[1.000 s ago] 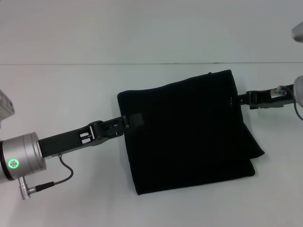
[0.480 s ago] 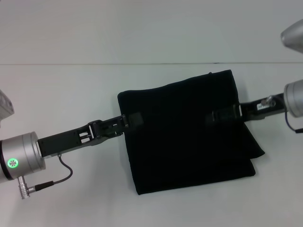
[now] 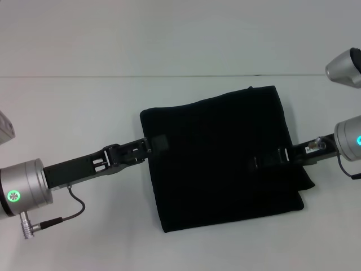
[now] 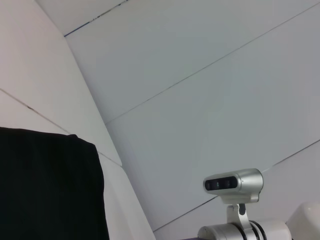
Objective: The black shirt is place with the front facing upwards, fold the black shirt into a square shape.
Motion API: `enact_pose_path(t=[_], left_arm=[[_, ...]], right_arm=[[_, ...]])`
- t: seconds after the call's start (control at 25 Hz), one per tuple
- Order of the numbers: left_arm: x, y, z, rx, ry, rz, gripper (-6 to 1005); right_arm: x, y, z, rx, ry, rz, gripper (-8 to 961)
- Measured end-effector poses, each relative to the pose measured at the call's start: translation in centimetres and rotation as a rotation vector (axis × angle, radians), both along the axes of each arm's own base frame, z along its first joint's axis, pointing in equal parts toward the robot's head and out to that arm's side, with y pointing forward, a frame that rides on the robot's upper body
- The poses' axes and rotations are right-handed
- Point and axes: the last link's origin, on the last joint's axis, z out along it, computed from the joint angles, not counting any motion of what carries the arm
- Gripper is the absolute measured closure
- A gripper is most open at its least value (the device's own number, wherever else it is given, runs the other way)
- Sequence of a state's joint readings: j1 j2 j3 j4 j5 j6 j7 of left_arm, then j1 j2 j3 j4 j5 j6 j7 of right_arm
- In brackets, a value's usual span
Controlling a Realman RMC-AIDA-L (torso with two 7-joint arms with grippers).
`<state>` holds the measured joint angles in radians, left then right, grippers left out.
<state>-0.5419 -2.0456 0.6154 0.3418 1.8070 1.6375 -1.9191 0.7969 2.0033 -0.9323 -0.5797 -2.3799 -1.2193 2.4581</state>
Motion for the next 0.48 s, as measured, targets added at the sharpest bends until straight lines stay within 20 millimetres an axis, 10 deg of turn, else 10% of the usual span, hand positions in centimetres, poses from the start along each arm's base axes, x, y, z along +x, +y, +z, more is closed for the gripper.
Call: enact_pose_path(t=[0.48], left_arm=[[0.0,-0.1,-0.1,-0.003,0.0,-0.001,314]], right_arm=[[1.0,-0.1,1.1,0.034,0.023,-0.032,69]])
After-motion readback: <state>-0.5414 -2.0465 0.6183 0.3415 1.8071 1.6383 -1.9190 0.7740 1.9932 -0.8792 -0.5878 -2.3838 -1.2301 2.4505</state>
